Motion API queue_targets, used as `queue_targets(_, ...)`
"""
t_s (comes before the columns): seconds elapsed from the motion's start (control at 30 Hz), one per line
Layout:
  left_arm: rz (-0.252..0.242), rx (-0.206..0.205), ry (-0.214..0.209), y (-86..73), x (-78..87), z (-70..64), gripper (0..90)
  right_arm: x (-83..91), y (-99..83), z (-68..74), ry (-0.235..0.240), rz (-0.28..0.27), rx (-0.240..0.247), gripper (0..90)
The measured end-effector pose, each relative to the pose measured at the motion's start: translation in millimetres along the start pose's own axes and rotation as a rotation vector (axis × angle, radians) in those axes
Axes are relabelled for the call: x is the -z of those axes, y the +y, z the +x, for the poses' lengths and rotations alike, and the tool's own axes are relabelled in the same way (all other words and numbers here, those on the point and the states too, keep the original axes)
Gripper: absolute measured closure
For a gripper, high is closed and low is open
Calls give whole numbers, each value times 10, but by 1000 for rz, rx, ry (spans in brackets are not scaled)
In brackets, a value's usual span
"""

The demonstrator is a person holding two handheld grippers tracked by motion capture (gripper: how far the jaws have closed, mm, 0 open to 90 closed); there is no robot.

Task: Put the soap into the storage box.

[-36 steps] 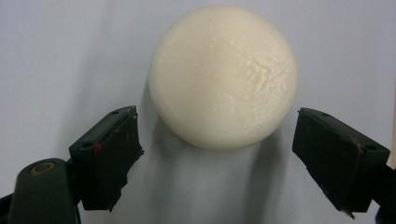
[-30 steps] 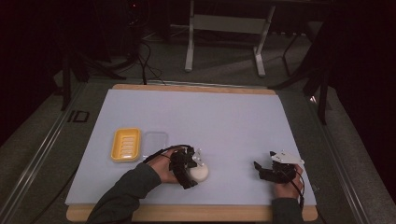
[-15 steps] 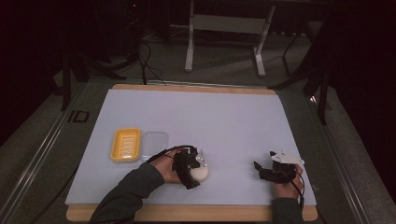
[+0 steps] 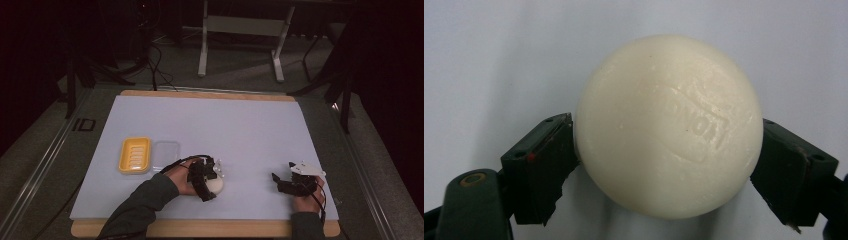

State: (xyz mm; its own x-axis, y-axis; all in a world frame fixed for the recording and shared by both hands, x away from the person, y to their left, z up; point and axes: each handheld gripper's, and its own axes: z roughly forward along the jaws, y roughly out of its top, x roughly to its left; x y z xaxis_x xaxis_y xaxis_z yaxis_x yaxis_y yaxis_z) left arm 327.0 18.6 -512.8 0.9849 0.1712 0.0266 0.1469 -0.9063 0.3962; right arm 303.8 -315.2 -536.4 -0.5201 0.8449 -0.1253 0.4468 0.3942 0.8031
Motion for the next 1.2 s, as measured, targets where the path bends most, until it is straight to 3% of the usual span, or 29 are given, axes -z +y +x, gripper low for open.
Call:
queue_targets(0.77, 16, -8, -24, 89, -18, 46, 235, -2, 1, 1, 1, 1, 1, 199)
queue_targets(1.2, 37, -4, -18, 117, -15, 39, 239, -2, 1, 2, 1, 2, 2, 199)
